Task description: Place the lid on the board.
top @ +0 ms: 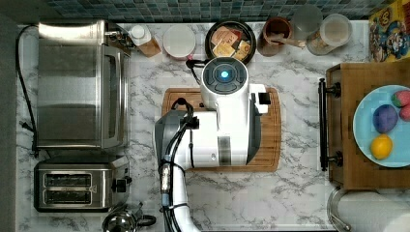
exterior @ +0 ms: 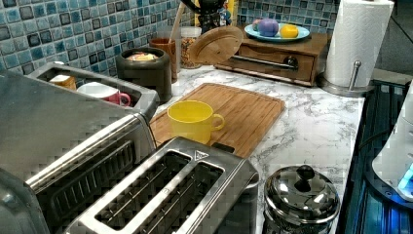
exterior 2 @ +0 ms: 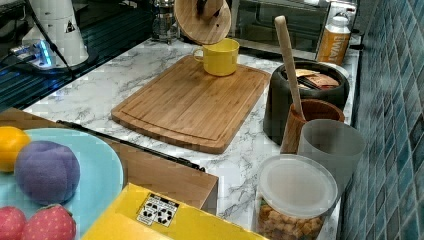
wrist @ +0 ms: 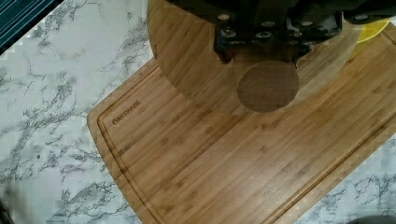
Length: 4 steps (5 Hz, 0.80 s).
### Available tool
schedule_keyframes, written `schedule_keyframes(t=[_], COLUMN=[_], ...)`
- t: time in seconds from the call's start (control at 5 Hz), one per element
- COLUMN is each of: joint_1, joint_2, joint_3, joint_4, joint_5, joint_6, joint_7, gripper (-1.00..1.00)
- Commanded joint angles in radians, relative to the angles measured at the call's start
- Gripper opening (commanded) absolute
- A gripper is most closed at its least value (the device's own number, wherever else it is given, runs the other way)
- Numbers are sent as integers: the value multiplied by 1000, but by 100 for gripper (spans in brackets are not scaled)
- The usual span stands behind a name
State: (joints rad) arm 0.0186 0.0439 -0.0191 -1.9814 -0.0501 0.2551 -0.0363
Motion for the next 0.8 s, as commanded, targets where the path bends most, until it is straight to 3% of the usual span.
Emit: schedule_keyframes(t=[0.2,0.8], joint_1=[-17,-49], joint_2=[-10,-139], joint_3=[-7,-75], joint_4=[-23,-261], joint_5=[-41,-214], joint_6=[34,400], joint_7=[6,118], gripper=[-100,-100])
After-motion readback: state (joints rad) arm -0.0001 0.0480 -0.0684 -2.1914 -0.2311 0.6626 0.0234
